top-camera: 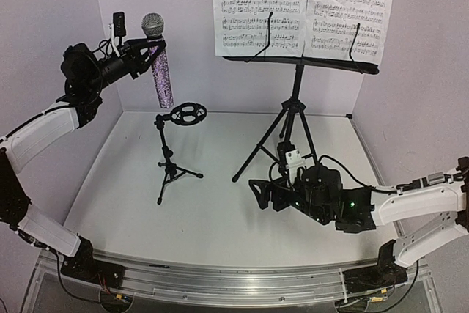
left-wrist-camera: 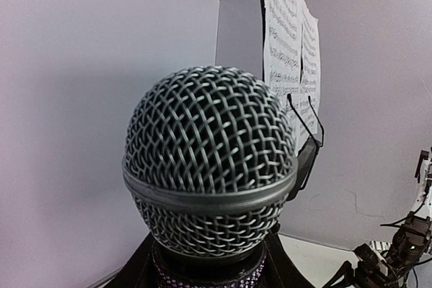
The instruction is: Set up the instrument practice props
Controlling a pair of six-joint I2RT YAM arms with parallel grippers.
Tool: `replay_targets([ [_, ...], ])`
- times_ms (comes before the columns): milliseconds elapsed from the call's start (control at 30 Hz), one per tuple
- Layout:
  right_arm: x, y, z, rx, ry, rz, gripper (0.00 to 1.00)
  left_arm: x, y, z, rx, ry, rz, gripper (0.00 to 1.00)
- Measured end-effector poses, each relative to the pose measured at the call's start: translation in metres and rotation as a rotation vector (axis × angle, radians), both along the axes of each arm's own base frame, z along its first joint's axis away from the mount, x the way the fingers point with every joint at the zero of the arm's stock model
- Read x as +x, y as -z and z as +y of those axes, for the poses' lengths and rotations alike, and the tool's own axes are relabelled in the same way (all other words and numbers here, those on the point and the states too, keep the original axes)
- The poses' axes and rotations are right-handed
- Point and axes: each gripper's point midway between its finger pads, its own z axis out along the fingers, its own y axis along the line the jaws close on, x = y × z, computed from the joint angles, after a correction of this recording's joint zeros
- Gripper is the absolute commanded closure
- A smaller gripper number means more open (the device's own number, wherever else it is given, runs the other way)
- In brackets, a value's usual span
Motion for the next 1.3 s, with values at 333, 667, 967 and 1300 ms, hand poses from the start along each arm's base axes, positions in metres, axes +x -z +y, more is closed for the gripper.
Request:
replay_targets([
  [333, 0.003, -0.017, 0.009, 0.02, -0.006, -0.008, 0.02, -0.034, -0.013, -0.03, -0.065, 0.132, -0.138, 1.0],
  [667, 0.003, -0.02, 0.01, 0.018, -0.009, 0.0, 0.02, -0.006, 0.024, -0.047, -0.033, 0.144, -0.093, 1.0],
  [967, 0.001, -0.016, 0.011, 0.007, -0.02, 0.01, 0.02, -0.001, 0.02, -0.051, -0.018, 0.137, -0.143, 1.0],
  [1300, -0.001, -0.014, 0.012, 0.0, -0.031, 0.018, 0.02, 0.008, 0.017, -0.056, 0.004, 0.136, -0.161, 1.0],
])
